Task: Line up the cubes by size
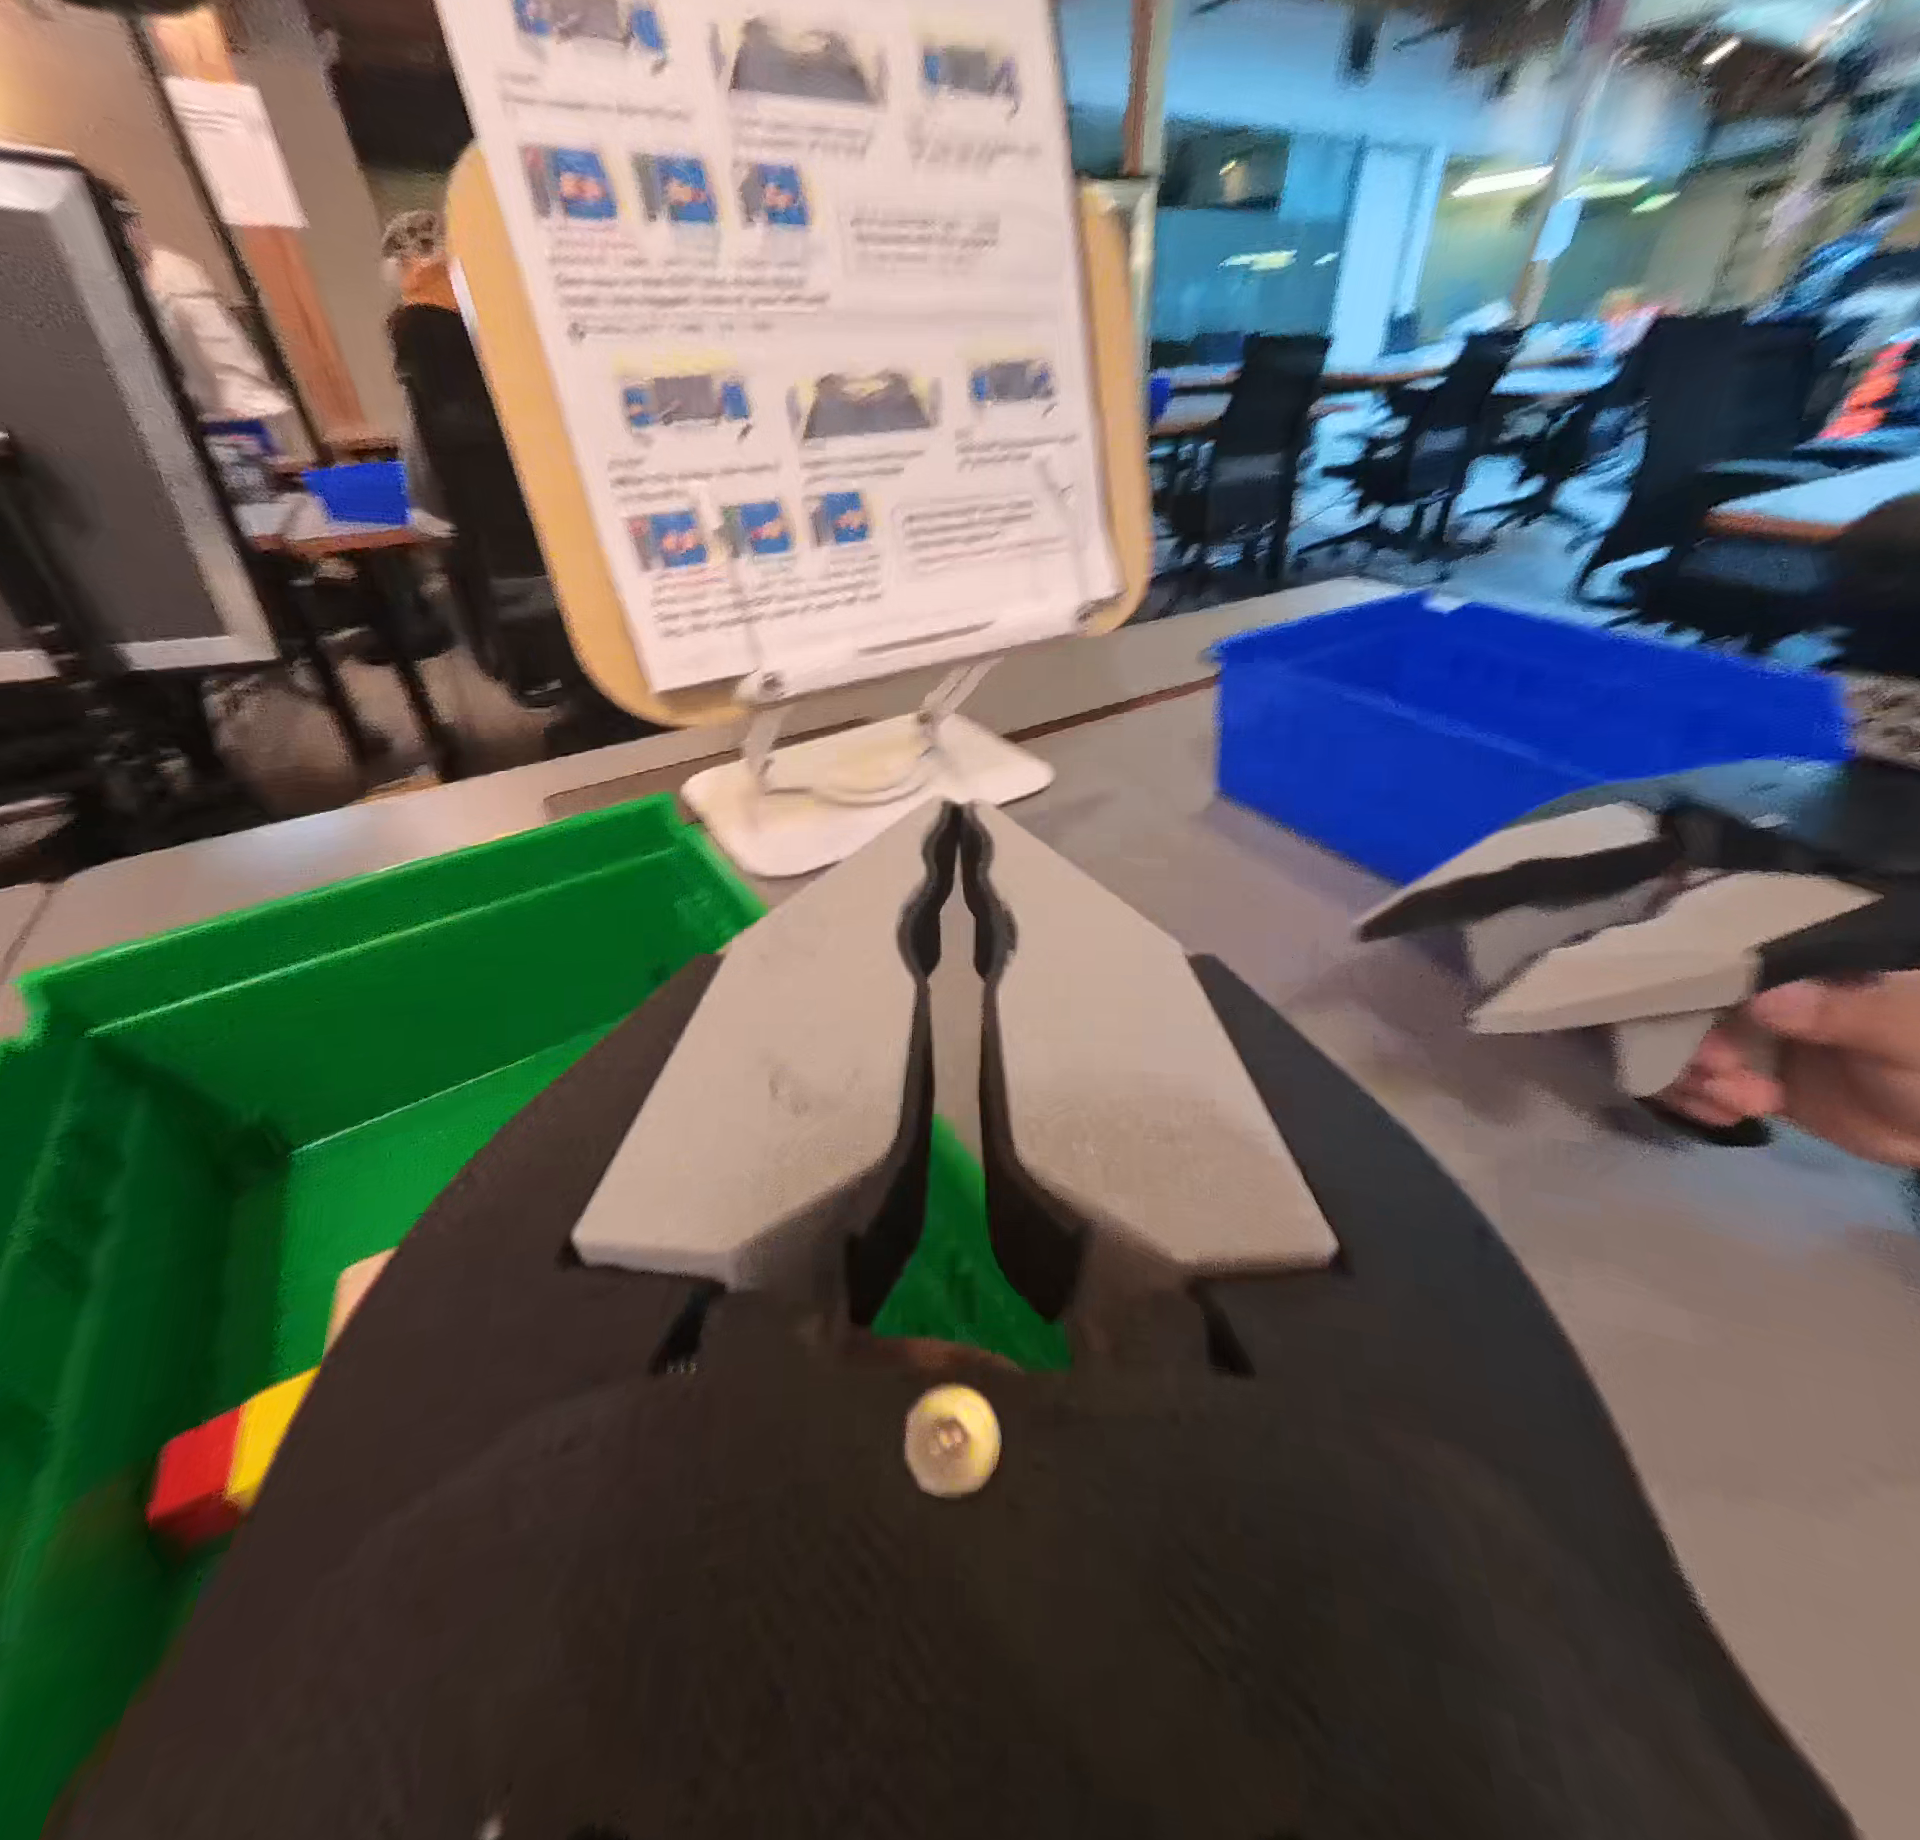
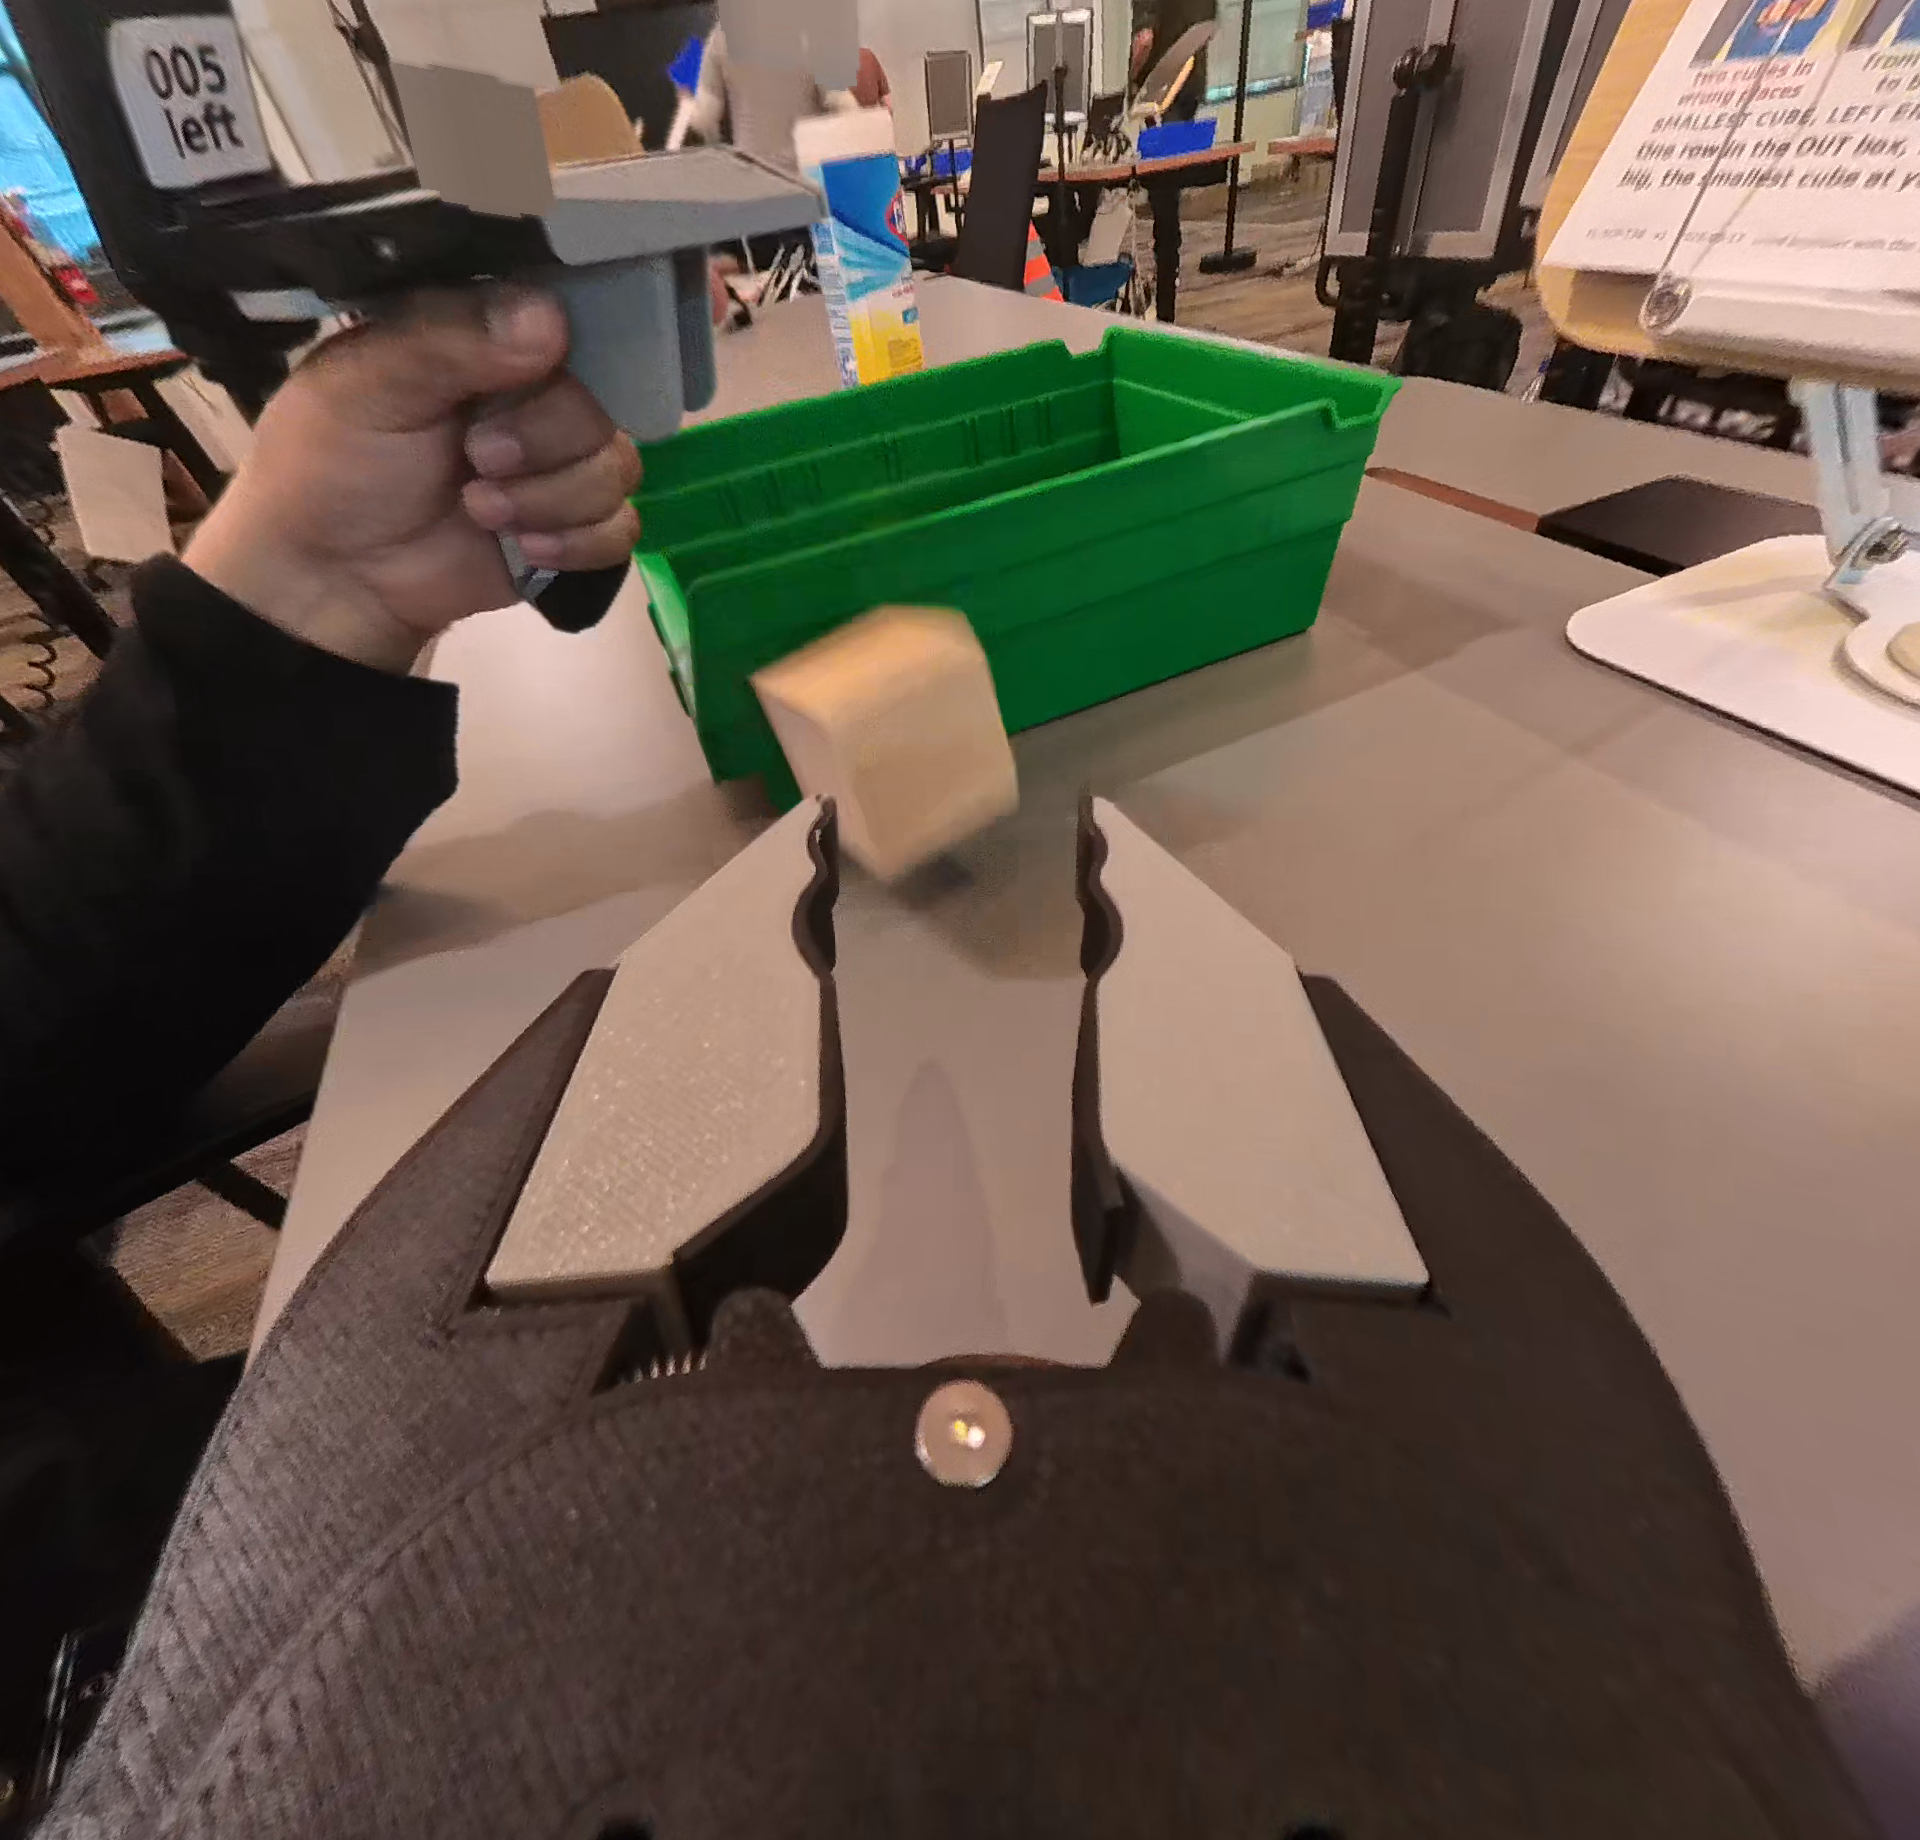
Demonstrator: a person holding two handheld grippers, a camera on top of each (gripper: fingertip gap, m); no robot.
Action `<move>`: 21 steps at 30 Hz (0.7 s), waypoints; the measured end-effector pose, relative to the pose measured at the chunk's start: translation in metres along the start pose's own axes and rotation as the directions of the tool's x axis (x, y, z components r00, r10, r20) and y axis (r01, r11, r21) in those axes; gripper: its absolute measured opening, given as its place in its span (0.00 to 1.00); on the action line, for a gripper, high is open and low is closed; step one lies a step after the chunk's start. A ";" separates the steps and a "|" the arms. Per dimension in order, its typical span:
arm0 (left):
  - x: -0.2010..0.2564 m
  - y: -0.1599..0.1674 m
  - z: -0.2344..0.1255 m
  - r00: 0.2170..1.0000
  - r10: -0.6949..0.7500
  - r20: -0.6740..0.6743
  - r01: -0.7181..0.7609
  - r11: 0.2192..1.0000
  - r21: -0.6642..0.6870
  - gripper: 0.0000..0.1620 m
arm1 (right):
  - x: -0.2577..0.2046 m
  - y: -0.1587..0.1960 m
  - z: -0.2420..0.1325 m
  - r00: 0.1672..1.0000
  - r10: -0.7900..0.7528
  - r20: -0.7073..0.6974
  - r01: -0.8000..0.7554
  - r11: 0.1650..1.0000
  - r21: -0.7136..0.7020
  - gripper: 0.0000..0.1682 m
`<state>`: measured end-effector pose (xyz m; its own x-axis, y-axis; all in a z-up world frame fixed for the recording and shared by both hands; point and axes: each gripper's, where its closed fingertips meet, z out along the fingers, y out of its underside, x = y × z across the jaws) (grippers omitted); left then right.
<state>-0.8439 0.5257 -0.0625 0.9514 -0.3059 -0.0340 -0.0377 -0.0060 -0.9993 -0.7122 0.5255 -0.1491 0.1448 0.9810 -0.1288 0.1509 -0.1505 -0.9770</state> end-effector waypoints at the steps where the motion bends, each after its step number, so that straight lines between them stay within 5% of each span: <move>1: -0.008 0.010 0.002 0.999 0.013 0.037 -0.012 1.000 -0.023 0.00 | 0.001 0.004 0.003 1.000 0.004 -0.005 -0.004 1.000 -0.017 0.26; 7: -0.014 0.049 0.021 0.999 0.009 0.048 -0.003 0.990 -0.142 0.00 | -0.001 0.045 0.029 1.000 0.013 -0.023 -0.018 0.974 -0.224 0.28; 21: -0.002 0.042 0.013 1.000 0.029 0.001 -0.029 0.990 -0.141 0.00 | -0.017 0.038 0.025 1.000 -0.013 0.024 0.018 0.976 -0.218 0.38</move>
<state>-0.8433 0.5387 -0.1049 0.9502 -0.3053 -0.0631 -0.1075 -0.1310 -0.9855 -0.7336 0.5061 -0.1880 0.1193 0.9856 -0.1198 0.3631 -0.1556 -0.9187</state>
